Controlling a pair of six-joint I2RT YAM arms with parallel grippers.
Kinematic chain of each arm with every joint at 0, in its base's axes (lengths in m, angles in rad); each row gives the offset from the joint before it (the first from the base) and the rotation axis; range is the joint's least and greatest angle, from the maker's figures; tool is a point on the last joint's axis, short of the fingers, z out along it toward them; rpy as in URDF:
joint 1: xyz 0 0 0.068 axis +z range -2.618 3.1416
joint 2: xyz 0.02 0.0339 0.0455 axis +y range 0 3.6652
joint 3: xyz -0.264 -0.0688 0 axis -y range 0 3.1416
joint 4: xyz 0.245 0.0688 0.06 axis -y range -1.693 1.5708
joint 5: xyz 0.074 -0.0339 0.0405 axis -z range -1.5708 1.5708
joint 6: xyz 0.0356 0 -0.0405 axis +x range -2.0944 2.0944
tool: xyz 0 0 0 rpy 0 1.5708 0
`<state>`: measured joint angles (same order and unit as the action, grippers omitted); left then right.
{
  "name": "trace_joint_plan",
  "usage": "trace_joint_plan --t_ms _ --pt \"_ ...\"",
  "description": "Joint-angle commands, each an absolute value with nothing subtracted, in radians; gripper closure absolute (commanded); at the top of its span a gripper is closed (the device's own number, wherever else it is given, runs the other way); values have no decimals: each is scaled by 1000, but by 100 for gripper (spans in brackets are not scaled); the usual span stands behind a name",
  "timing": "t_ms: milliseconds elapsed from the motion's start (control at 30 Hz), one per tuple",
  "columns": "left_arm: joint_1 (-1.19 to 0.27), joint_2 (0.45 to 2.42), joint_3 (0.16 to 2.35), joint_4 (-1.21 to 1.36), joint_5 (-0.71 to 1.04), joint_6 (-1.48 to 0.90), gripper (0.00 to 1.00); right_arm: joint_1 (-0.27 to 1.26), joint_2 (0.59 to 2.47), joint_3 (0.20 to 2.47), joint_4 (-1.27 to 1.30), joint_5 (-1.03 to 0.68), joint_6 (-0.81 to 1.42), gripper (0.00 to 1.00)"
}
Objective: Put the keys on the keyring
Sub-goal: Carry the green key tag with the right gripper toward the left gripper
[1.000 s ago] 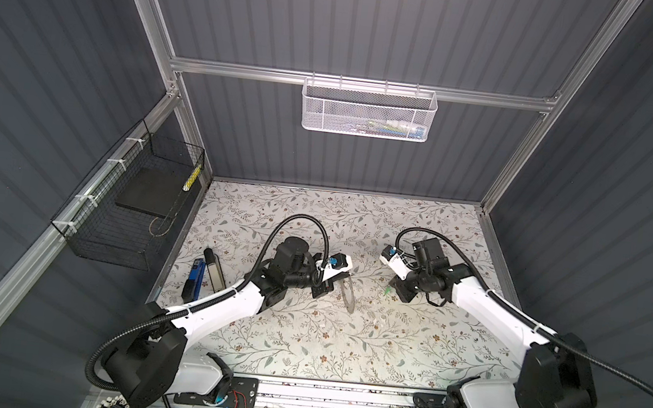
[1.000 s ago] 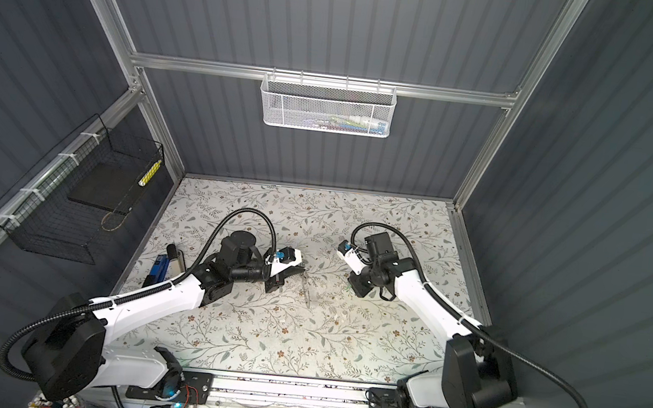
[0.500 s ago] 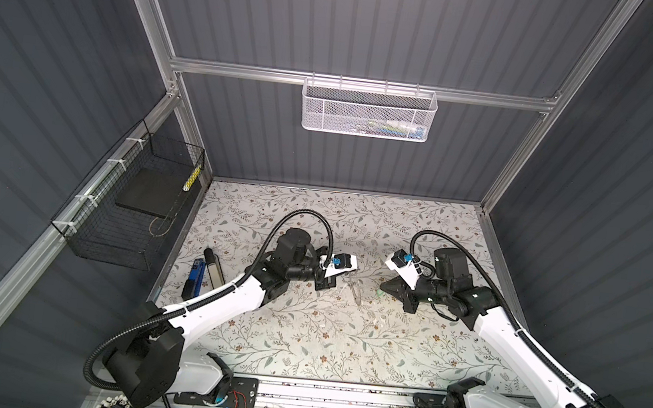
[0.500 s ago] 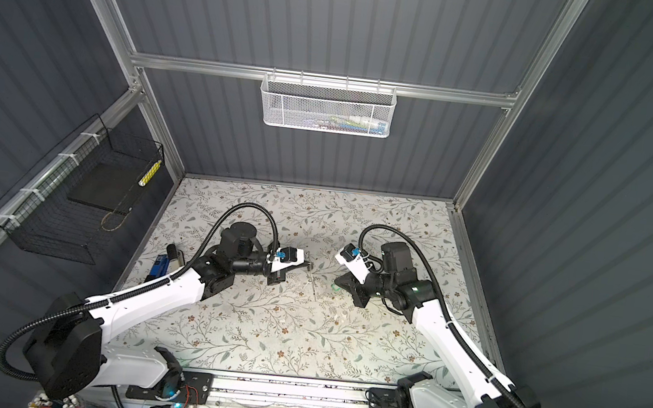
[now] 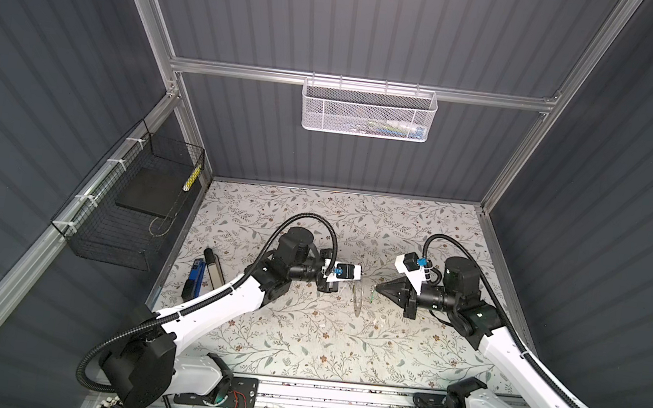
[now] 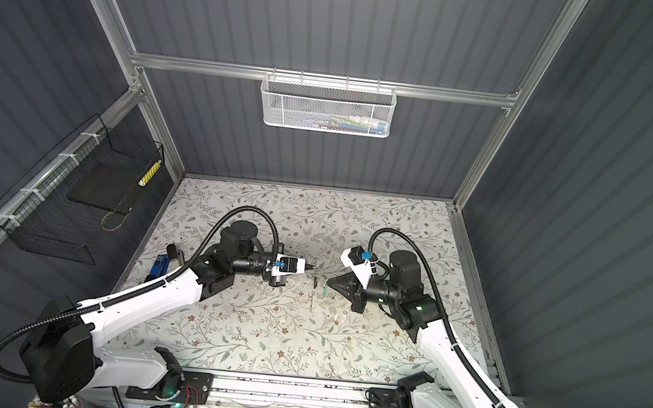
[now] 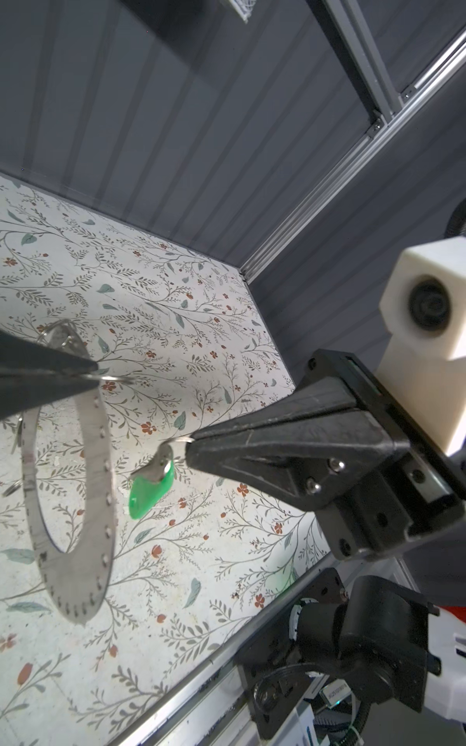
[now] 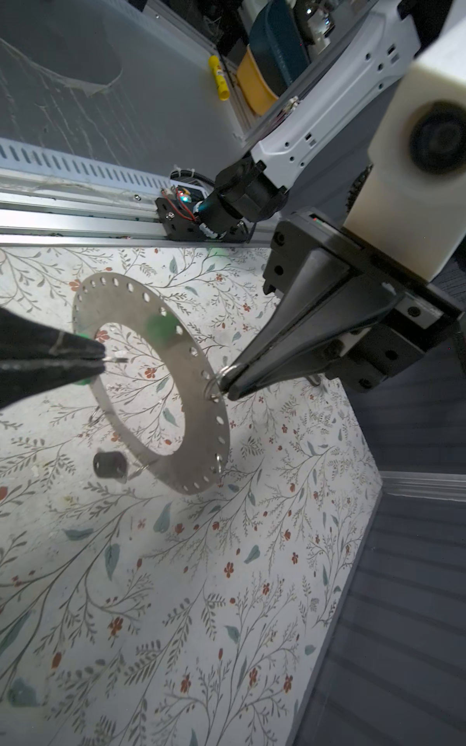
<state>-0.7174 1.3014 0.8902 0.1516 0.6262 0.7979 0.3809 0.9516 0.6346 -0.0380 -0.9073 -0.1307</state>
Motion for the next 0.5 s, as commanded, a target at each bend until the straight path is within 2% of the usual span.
trace_joint_plan --t_ms 0,300,467 --pt "-733 1275 938 127 648 816 100 379 926 600 164 -954 -5 100" --pt "-746 1262 918 207 622 732 100 390 920 543 395 -958 166 100" --pt "-748 1261 920 206 623 724 100 406 932 543 423 -942 178 100"
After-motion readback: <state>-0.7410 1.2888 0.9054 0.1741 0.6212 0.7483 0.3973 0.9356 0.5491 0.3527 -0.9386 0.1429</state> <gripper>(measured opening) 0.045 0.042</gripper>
